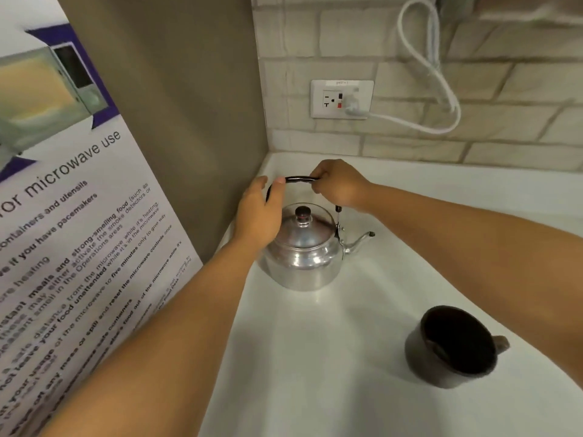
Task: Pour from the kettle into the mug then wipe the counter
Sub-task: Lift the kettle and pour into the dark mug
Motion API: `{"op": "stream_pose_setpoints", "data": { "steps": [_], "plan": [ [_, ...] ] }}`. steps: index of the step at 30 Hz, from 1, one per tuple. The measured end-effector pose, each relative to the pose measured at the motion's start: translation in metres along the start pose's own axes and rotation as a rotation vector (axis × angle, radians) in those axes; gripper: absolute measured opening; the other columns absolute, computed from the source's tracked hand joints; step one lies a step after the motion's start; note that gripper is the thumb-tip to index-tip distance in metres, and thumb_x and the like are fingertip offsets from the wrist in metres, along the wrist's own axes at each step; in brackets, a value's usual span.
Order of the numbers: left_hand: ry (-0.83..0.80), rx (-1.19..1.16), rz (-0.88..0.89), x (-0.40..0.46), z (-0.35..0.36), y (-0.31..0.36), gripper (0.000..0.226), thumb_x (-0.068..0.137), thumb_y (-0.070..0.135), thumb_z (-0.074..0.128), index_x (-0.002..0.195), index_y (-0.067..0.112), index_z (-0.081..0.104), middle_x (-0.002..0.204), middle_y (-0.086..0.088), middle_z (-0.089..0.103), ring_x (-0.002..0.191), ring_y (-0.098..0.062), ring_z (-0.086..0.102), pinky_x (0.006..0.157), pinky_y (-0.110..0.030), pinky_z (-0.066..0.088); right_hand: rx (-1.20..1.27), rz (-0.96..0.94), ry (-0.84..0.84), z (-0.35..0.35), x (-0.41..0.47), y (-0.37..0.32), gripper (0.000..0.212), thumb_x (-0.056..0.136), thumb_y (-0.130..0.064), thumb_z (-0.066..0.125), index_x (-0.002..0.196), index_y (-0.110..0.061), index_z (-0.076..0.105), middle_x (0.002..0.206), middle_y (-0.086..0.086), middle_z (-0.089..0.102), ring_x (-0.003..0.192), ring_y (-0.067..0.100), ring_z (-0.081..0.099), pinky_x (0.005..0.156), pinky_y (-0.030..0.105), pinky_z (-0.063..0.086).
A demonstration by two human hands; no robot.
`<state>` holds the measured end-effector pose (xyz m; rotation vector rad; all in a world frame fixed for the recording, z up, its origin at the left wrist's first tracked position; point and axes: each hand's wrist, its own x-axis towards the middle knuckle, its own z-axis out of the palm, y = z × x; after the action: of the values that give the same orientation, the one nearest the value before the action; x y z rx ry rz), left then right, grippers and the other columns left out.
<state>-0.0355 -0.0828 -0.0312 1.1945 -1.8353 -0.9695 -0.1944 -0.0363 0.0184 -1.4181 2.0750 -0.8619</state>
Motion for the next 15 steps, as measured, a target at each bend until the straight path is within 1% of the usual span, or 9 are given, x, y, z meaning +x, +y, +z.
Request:
{"op": "stream_pose_setpoints", "data": {
  "steps": [1,2,4,6,8,10,12,13,15],
  "plan": [
    [0.005,-0.009,-0.015,0.003,0.0,0.003,0.055,0.093,0.057,0.037,0.127,0.017,0.052,0.129,-0.004,0.058,0.119,-0.022,0.051,0.094,-0.026,0.037,0.035,-0.002,-0.005,-0.003,-0.004,-0.006,0.017,0.08,-0.008,0.054,0.093,-0.012,0.065,0.067,-0.005,0.054,0.055,0.008,0.047,0.044,0.019,0.033],
    [0.008,-0.024,-0.025,0.007,0.001,0.006,0.05,0.092,0.057,0.036,0.116,0.02,0.059,0.115,0.001,0.064,0.109,-0.019,0.056,0.085,-0.023,0.04,0.064,-0.01,-0.013,-0.003,-0.008,-0.01,0.016,0.078,-0.008,0.055,0.09,-0.015,0.063,0.068,-0.006,0.054,0.056,0.008,0.048,0.044,0.019,0.033],
    [-0.003,-0.057,-0.042,0.012,0.002,0.012,0.041,0.091,0.059,0.036,0.085,0.027,0.062,0.085,0.009,0.065,0.084,-0.012,0.06,0.068,-0.019,0.039,0.106,-0.021,-0.029,-0.003,-0.017,-0.014,0.017,0.073,-0.005,0.055,0.082,-0.019,0.06,0.068,-0.005,0.055,0.055,0.01,0.049,0.041,0.018,0.036],
    [-0.034,-0.14,-0.048,0.015,0.003,0.014,0.047,0.091,0.058,0.039,0.072,0.023,0.063,0.072,0.004,0.067,0.072,-0.014,0.062,0.068,-0.027,0.046,0.155,-0.033,-0.028,-0.001,-0.027,-0.014,0.02,0.071,-0.002,0.054,0.081,-0.019,0.058,0.067,-0.003,0.054,0.052,0.01,0.048,0.034,0.014,0.034],
    [-0.029,-0.204,-0.061,0.015,0.004,0.014,0.05,0.088,0.055,0.046,0.06,0.015,0.056,0.057,0.002,0.059,0.058,-0.016,0.056,0.065,-0.031,0.047,0.209,-0.045,-0.009,0.001,-0.033,-0.011,0.021,0.072,0.001,0.054,0.086,-0.015,0.059,0.067,-0.002,0.053,0.05,0.01,0.047,0.033,0.012,0.034],
    [-0.008,-0.208,-0.074,0.013,0.004,0.016,0.045,0.084,0.05,0.05,0.055,0.016,0.044,0.052,0.0,0.043,0.052,-0.017,0.041,0.057,-0.031,0.038,0.22,-0.06,0.019,0.002,-0.037,-0.011,0.022,0.073,0.002,0.056,0.089,-0.013,0.061,0.067,-0.002,0.054,0.052,0.009,0.048,0.036,0.009,0.035],
    [0.026,-0.224,-0.095,0.01,0.005,0.019,0.039,0.082,0.04,0.05,0.051,0.019,0.038,0.048,0.005,0.035,0.049,-0.014,0.034,0.053,-0.03,0.031,0.204,-0.082,0.02,0.001,-0.041,-0.012,0.024,0.075,0.001,0.058,0.095,-0.012,0.062,0.073,-0.003,0.058,0.056,0.007,0.051,0.039,0.007,0.036],
    [0.04,-0.235,-0.101,0.008,0.005,0.019,0.038,0.082,0.035,0.049,0.05,0.02,0.037,0.045,0.009,0.032,0.047,-0.012,0.031,0.051,-0.029,0.028,0.197,-0.086,0.01,-0.001,-0.045,-0.012,0.026,0.077,-0.001,0.059,0.1,-0.013,0.063,0.08,-0.002,0.06,0.061,0.008,0.053,0.043,0.006,0.038],
    [0.06,-0.252,-0.101,0.003,0.004,0.021,0.038,0.082,0.03,0.049,0.048,0.021,0.035,0.04,0.012,0.029,0.043,-0.008,0.027,0.047,-0.026,0.026,0.186,-0.1,-0.003,-0.007,-0.054,-0.011,0.035,0.08,-0.009,0.064,0.114,-0.015,0.06,0.101,-0.002,0.061,0.081,0.01,0.057,0.059,0.009,0.042]
  ]
}}
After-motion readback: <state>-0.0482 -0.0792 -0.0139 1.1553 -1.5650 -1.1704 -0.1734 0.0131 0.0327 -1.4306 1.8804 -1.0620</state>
